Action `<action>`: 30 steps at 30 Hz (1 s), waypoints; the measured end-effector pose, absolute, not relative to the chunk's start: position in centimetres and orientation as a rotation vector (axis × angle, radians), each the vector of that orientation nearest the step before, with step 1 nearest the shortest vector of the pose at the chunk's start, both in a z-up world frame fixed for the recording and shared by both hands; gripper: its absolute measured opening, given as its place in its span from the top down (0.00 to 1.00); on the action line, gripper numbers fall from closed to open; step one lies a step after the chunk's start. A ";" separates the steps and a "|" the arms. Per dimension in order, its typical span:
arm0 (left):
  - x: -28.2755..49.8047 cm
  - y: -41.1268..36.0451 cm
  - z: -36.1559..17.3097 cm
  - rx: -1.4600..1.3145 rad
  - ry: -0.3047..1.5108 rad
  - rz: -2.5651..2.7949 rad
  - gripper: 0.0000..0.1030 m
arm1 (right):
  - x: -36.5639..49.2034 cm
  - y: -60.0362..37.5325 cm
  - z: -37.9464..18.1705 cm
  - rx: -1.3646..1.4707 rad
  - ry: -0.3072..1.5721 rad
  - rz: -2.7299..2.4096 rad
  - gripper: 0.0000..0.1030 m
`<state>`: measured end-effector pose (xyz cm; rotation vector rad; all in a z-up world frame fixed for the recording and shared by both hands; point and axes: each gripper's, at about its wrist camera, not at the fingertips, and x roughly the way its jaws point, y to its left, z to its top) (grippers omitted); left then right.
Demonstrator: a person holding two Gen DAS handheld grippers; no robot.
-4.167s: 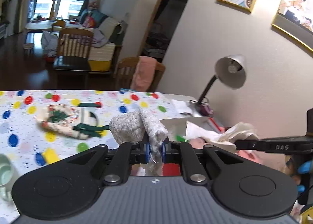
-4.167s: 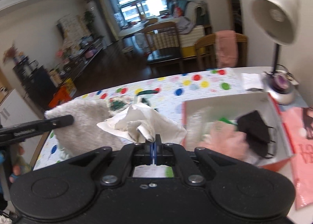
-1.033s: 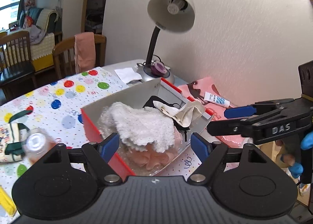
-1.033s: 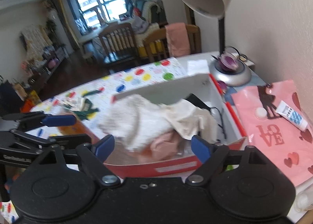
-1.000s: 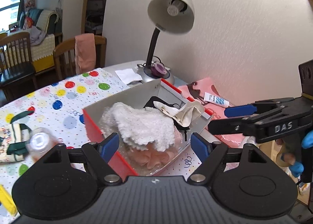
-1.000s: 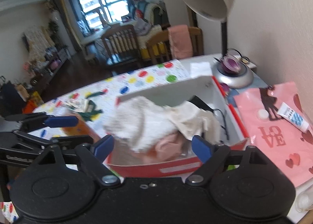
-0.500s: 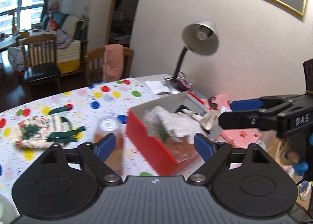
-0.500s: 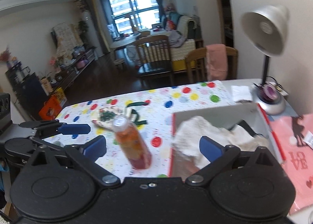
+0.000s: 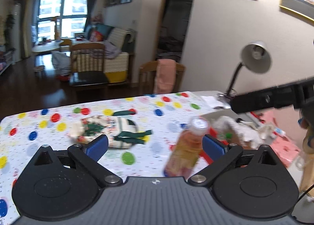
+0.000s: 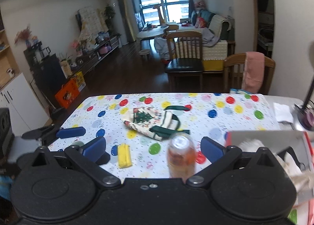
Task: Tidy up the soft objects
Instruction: 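Withdraw both open grippers from the box back over the table, then grasp the yellow sponge with the left gripper while the right gripper grasps the Christmas sock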
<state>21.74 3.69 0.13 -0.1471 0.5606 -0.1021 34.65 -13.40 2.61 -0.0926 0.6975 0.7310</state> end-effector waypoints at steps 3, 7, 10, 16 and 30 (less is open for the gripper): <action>21.7 5.0 -0.9 -0.148 0.558 -0.051 0.00 | 35.4 -10.3 2.4 -0.137 0.712 0.752 0.00; 22.1 6.3 -2.8 -0.130 0.581 0.020 0.00 | 36.6 -5.9 1.4 -0.220 0.756 0.781 0.00; 22.7 7.5 -4.5 -0.149 0.627 0.066 0.00 | 37.9 -3.0 0.0 -0.263 0.803 0.817 0.00; 23.4 8.4 -7.8 -0.173 0.660 0.090 0.00 | 40.7 2.1 -2.8 -0.334 0.891 0.807 0.00; 27.3 9.0 -14.0 -0.205 0.763 0.198 0.00 | 46.0 9.8 -10.8 -0.520 0.971 0.779 0.04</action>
